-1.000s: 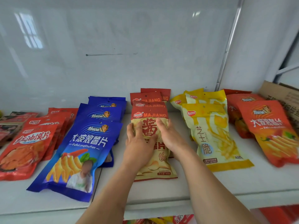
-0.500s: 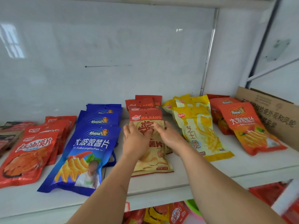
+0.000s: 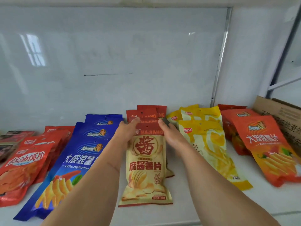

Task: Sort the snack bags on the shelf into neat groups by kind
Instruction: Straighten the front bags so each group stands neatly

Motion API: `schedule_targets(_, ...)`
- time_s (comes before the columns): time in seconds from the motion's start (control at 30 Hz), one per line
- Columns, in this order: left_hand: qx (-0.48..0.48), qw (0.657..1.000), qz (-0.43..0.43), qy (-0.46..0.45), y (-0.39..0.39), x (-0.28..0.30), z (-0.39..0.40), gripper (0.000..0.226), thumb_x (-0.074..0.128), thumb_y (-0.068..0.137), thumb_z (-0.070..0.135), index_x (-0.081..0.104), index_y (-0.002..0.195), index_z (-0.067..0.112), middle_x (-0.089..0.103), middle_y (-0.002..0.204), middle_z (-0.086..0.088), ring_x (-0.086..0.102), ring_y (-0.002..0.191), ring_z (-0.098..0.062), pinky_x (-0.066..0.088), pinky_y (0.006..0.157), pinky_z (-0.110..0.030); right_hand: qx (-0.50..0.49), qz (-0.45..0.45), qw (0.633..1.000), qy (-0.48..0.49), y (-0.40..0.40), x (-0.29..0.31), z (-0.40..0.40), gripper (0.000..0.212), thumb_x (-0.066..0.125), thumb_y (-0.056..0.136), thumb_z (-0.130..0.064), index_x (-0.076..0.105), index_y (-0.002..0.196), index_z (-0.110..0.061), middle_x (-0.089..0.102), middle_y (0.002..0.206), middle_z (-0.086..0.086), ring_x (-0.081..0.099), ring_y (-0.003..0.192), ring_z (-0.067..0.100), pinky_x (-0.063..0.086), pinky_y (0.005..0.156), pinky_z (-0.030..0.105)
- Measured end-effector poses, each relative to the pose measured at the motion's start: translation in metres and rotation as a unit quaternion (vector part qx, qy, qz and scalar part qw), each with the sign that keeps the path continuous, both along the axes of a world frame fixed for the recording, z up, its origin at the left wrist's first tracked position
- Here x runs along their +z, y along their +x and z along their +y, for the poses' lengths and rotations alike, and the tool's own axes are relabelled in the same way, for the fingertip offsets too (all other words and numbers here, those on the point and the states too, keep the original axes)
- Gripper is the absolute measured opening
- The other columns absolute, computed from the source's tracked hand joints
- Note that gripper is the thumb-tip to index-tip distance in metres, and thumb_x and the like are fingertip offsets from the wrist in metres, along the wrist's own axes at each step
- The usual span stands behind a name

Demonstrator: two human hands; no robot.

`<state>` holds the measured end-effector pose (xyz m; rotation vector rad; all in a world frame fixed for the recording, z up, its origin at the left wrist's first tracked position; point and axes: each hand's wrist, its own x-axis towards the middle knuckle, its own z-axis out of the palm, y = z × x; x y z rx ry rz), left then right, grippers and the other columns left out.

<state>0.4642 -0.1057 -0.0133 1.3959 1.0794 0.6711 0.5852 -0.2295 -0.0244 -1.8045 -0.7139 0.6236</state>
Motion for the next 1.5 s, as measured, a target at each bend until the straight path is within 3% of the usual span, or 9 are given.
schedule_targets(0.13, -0.028, 0.998, -0.003, -0.056, 0.009, 0.002, 0.01, 0.053, 0.065, 0.093, 0.054, 0.062, 0.119, 0.008, 0.08, 0.09, -0.011, 0.077, 0.07, -0.024, 0.062, 0.062, -0.034, 0.025, 0.052, 0.998, 0.022, 0.032, -0.031, 0.034, 0.134, 0.032, 0.043, -0.109, 0.043, 0.148, -0.027, 0.062, 0.136, -0.003, 0.057, 0.126, 0.023, 0.04, 0.11, 0.053)
schedule_targets(0.47, -0.053, 0.998, 0.007, -0.042, 0.02, -0.01, 0.023, 0.044, 0.068, 0.091, 0.051, 0.064, 0.118, 0.017, 0.08, 0.096, -0.009, 0.078, 0.088, -0.029, 0.062, 0.089, -0.047, 0.04, 0.12, 0.99, 0.063, 0.025, -0.026, 0.042, 0.1, 0.039, 0.062, -0.097, 0.054, 0.135, -0.031, 0.075, 0.109, -0.005, 0.073, 0.1, 0.017, 0.054, 0.096, 0.045)
schedule_targets(0.6, -0.017, 0.994, 0.044, 0.096, 0.017, -0.002, 0.014, 0.052, 0.06, 0.096, 0.049, 0.051, 0.135, 0.015, 0.068, 0.124, -0.004, 0.071, 0.097, -0.024, 0.06, 0.086, -0.044, 0.002, 0.052, 0.998, 0.043, 0.008, -0.003, 0.03, 0.078, 0.038, 0.089, -0.077, 0.041, 0.147, -0.025, 0.062, 0.135, 0.0, 0.06, 0.119, 0.021, 0.047, 0.103, 0.041)
schedule_targets(0.7, 0.014, 0.951, 0.163, 0.261, 0.015, 0.009, -0.004, 0.078, 0.054, 0.099, 0.051, 0.023, 0.159, 0.013, 0.036, 0.159, -0.011, 0.045, 0.139, -0.034, 0.045, 0.104, -0.049, -0.017, -0.019, 0.998, 0.055, 0.003, 0.015, 0.017, 0.074, 0.044, 0.098, -0.062, 0.028, 0.157, -0.021, 0.039, 0.157, 0.001, 0.04, 0.142, 0.023, 0.035, 0.109, 0.035)
schedule_targets(0.87, -0.05, 0.914, 0.126, 0.383, 0.019, 0.014, -0.061, 0.069, 0.053, 0.101, 0.042, 0.028, 0.159, 0.013, 0.025, 0.166, -0.008, 0.023, 0.153, -0.029, 0.028, 0.121, -0.045, -0.066, -0.128, 0.983, 0.112, 0.011, 0.036, -0.021, 0.055, 0.054, 0.1, -0.045, 0.048, 0.146, -0.015, 0.049, 0.15, 0.002, 0.046, 0.138, 0.017, 0.035, 0.11, 0.027)
schedule_targets(1.07, -0.184, 0.931, 0.048, 0.312, 0.055, -0.016, -0.145, 0.07, 0.058, 0.098, 0.037, 0.03, 0.157, 0.011, 0.033, 0.161, -0.007, 0.026, 0.151, -0.025, 0.023, 0.122, -0.037, -0.166, -0.157, 0.957, 0.177, 0.055, 0.023, -0.086, 0.04, 0.061, 0.097, -0.04, 0.064, 0.128, -0.014, 0.067, 0.129, 0.001, 0.063, 0.118, 0.013, 0.046, 0.106, 0.034)
schedule_targets(1.27, -0.137, 0.971, 0.067, 0.181, 0.091, -0.047, -0.17, 0.09, 0.062, 0.088, 0.05, 0.019, 0.157, 0.011, 0.032, 0.16, -0.009, 0.031, 0.148, -0.031, 0.031, 0.119, -0.051, -0.16, -0.156, 0.975, -0.02, 0.111, -0.019, -0.115, 0.083, 0.059, 0.088, -0.062, 0.035, 0.154, -0.017, 0.038, 0.158, 0.009, 0.038, 0.144, 0.028, 0.033, 0.117, 0.043)
schedule_targets(1.37, -0.112, 0.98, 0.062, 0.152, 0.103, -0.05, -0.177, 0.096, 0.059, 0.077, 0.058, 0.022, 0.156, 0.018, 0.045, 0.153, -0.005, 0.044, 0.14, -0.029, 0.04, 0.113, -0.052, -0.132, -0.107, 0.985, -0.014, 0.125, -0.033, -0.117, 0.102, 0.054, 0.067, -0.083, 0.037, 0.15, -0.025, 0.048, 0.151, 0.003, 0.048, 0.137, 0.027, 0.04, 0.112, 0.048)
schedule_targets(1.5, -0.077, 0.99, -0.013, 0.113, 0.114, -0.057, -0.184, 0.055, 0.064, 0.096, 0.028, 0.035, 0.142, 0.022, 0.062, 0.122, 0.008, 0.062, 0.107, -0.013, 0.048, 0.087, -0.025, -0.107, -0.112, 0.988, 0.002, 0.137, -0.039, -0.118, 0.088, 0.053, 0.061, -0.084, 0.046, 0.135, -0.038, 0.061, 0.134, -0.006, 0.06, 0.122, 0.024, 0.048, 0.103, 0.045)
